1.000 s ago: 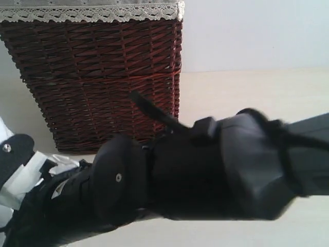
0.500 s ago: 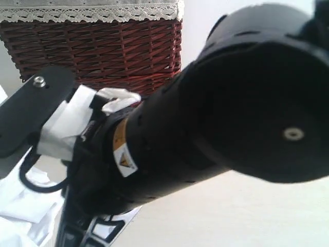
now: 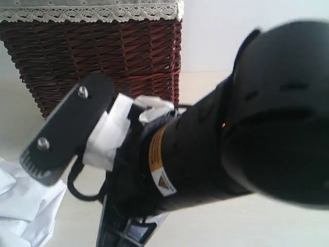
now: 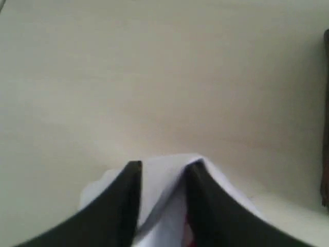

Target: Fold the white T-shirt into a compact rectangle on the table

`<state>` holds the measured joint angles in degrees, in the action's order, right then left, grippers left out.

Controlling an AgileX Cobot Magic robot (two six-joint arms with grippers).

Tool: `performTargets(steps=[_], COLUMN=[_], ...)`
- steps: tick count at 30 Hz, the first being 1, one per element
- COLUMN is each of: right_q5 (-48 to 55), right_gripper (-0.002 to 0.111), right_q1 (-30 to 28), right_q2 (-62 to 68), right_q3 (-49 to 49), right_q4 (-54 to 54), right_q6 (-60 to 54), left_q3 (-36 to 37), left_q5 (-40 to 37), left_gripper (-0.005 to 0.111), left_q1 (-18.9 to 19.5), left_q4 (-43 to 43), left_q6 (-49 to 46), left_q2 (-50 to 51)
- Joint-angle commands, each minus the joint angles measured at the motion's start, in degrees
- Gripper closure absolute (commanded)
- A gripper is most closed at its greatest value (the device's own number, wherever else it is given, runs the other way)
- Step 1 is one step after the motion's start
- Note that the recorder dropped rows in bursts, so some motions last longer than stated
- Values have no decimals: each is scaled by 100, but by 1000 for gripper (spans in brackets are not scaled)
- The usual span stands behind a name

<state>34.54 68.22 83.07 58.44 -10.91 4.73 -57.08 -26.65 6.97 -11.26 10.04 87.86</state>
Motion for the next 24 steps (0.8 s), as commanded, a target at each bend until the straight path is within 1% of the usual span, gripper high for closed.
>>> performTargets(steps=[1,2,3,4,6,9,12,13,14,16,19,20,21,24], right_q5=[-1267,-1485,-1523,-1444,-1303,-1353,-1361,-1317,-1289,-1147,-872,-756,-605,63], right_gripper=[64,60,59,59,59,59,59,60,63,74,103,108,108,108], right_q1=[8,22,79,129,287,426,260,260,260,273,273,243,229,207], right_q2=[644,822,1292,1664,2308,3049,3574,3674,3765,3907,3985,3985,3958,3787], right_q3=[-315,-268,-69,140,575,1243,1945,2037,2126,2251,2316,2316,2316,2316], right_q4=[1091,1553,2541,3112,3423,3398,3354,3354,3354,3336,3032,2778,2585,1415], right_q6=[-856,-1226,-2124,-2830,-3357,-3399,-2942,-2870,-2846,-2846,-2846,-2762,-2588,-1840], left_q3=[-249,-333,-522,-716,-961,-989,-942,-942,-942,-942,-942,-942,-942,-942], left_q5=[339,291,175,91,-32,-59,-134,-147,-147,-136,-148,-148,-148,-174], left_gripper=[41,41,41,41,41,45,45,45,45,45,45,45,45,45], left_q1=[203,247,331,439,511,511,511,511,501,501,501,501,501,501], left_q4=[207,207,195,195,207,207,278,292,302,326,353,396,446,472], left_q6=[-48,-23,15,42,69,77,77,77,77,77,77,77,77,60], left_q2=[102,90,-5,-132,-376,-553,-553,-553,-542,-542,-542,-542,-542,-542])
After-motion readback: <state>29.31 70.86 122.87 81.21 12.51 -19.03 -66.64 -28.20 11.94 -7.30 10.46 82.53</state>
